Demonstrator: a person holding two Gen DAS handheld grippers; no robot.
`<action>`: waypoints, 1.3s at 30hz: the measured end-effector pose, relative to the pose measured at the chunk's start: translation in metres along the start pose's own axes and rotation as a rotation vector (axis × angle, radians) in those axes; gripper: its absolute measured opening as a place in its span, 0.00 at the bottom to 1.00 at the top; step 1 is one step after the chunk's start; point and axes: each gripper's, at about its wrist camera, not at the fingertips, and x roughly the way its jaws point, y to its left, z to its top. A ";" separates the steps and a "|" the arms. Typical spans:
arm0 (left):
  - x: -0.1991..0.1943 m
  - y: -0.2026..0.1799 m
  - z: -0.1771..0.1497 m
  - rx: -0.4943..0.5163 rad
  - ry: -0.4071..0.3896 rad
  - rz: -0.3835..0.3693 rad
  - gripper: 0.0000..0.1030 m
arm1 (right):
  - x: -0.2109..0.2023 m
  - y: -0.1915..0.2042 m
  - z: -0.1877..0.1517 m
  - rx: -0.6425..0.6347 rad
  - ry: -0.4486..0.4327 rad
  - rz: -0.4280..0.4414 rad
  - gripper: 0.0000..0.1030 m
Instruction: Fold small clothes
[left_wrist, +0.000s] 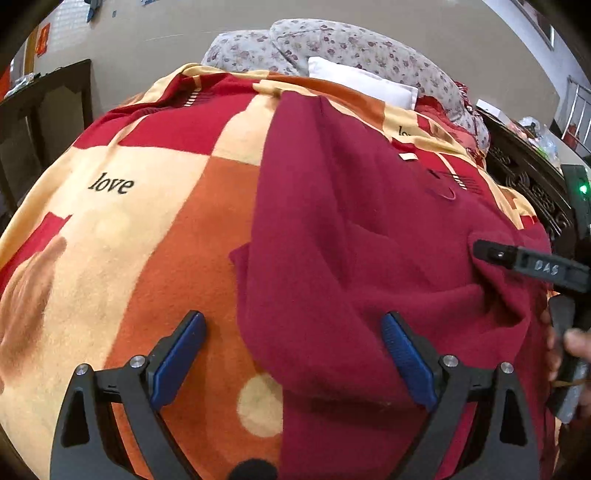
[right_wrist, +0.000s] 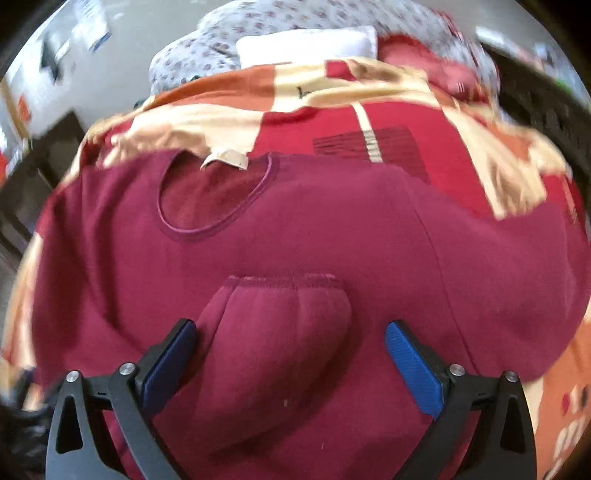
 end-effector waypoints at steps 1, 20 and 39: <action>0.001 0.002 0.000 -0.006 0.000 -0.010 0.93 | -0.004 0.004 -0.004 -0.036 -0.049 -0.016 0.86; 0.000 0.009 -0.004 -0.047 -0.006 -0.083 0.97 | -0.150 -0.069 -0.095 0.045 -0.113 0.400 0.84; -0.015 0.042 0.000 -0.193 -0.102 -0.266 0.97 | -0.029 0.072 -0.042 -0.451 -0.072 0.219 0.05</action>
